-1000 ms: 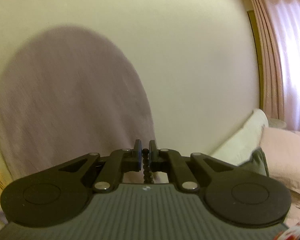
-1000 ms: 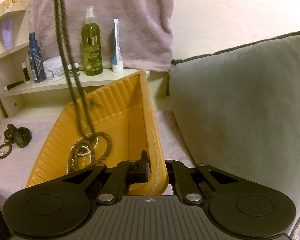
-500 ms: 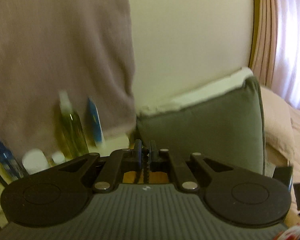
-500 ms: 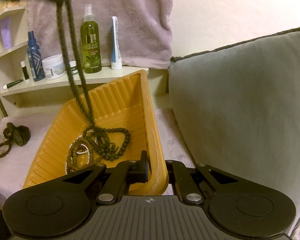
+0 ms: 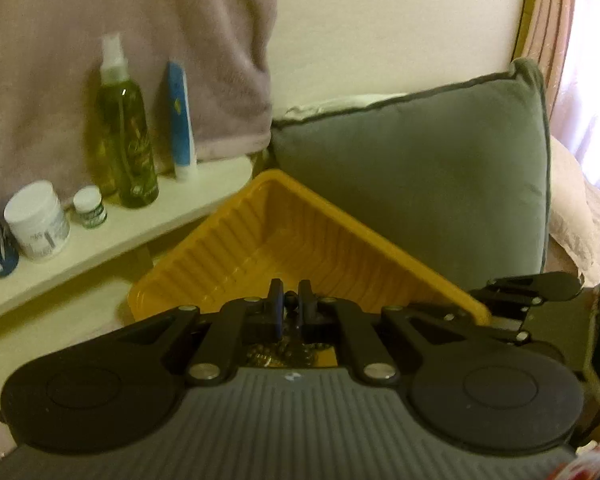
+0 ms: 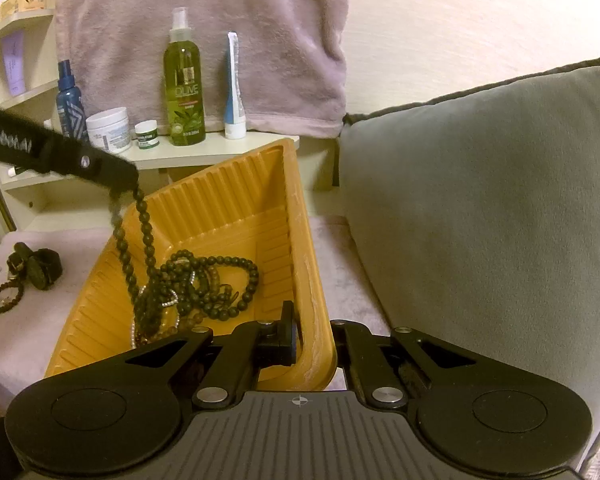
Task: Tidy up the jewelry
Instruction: 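Lower the dark bead strand into the orange tray and open the left tool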
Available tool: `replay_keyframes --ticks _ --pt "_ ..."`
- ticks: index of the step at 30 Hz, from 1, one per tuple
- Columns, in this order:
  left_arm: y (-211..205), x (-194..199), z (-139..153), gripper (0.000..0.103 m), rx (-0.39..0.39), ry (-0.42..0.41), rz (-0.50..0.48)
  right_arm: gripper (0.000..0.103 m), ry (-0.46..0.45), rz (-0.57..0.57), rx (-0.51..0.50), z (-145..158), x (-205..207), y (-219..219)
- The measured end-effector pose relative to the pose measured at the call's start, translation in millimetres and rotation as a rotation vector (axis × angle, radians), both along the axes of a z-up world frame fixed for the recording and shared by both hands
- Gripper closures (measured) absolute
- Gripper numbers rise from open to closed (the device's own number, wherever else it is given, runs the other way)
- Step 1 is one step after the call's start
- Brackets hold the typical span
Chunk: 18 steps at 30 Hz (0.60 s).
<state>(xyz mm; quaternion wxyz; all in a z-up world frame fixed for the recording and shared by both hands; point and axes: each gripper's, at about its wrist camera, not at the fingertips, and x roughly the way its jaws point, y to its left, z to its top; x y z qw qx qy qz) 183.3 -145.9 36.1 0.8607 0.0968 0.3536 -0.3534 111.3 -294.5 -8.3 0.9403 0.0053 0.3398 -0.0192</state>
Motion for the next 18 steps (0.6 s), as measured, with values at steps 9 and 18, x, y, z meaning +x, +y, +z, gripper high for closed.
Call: replay_keyframes --ticks 9,18 --pt "14.9 0.1 -17.1 0.093 0.009 0.040 0.032 0.098 0.002 0.002 -0.002 -0.2 -0.9 -0.1" --pt "79.4 -7.5 -6.3 0.079 -0.025 -0.048 0.224 0.098 0.002 0.002 0.000 -0.7 -1.2 -0.4"
